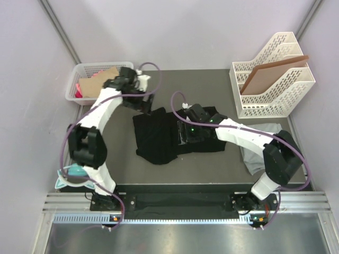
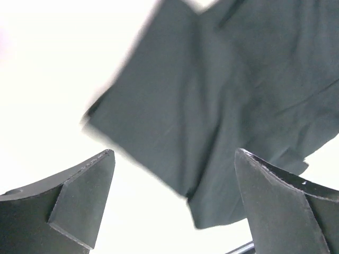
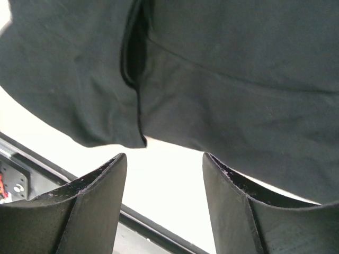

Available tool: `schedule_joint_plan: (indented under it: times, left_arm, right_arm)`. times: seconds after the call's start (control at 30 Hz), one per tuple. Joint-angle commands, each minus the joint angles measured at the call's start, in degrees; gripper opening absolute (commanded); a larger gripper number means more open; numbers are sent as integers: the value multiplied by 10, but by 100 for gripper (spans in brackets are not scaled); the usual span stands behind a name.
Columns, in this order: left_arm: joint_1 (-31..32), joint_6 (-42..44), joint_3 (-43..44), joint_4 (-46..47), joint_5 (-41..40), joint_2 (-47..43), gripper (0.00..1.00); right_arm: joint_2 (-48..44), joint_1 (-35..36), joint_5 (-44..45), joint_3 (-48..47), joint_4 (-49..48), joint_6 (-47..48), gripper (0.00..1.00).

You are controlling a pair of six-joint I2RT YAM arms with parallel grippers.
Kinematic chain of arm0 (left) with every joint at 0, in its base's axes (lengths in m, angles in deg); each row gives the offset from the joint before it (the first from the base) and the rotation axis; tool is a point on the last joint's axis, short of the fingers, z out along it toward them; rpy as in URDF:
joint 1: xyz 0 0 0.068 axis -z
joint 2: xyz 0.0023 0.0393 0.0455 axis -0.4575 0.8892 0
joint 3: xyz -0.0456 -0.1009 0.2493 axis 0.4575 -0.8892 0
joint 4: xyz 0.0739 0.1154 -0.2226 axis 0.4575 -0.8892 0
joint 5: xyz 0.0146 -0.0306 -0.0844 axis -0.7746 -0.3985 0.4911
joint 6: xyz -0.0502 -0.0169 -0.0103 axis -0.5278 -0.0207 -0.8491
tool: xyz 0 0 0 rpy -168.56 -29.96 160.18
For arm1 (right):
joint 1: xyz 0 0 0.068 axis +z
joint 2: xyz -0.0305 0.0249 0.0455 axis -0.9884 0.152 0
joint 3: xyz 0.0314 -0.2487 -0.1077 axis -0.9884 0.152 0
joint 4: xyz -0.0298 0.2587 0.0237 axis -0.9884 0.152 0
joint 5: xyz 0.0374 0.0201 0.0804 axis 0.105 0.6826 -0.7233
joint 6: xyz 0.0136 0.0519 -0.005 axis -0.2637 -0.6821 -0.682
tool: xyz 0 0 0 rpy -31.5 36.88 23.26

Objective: Fold and stack the t-shirts
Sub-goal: Fold the folded rectangular tshirt in 1/3 of the way, then grab one side of the 2/3 rectangular tshirt with left arm

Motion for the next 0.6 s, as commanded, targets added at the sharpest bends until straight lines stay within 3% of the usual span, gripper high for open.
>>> schedule_joint_plan:
  times: [0.0,0.2,0.37,0.57]
  left_arm:
    - [-62,24,-118,-3,38,-74,99]
    - [-78,5,-217,27,85,-78,99]
    - [-84,-28,-206,18,151,-11,97]
    - [-85,-36,-206,33,180,41,94]
  right_arm:
    - [38,12,-5,-69,-28,-8,59]
    - [124,24,-46,-166,-42,-22,58]
    - [197,22,-120,-238,-71,-52,58]
    - [272,-22,-174,-224,-104,-102,57]
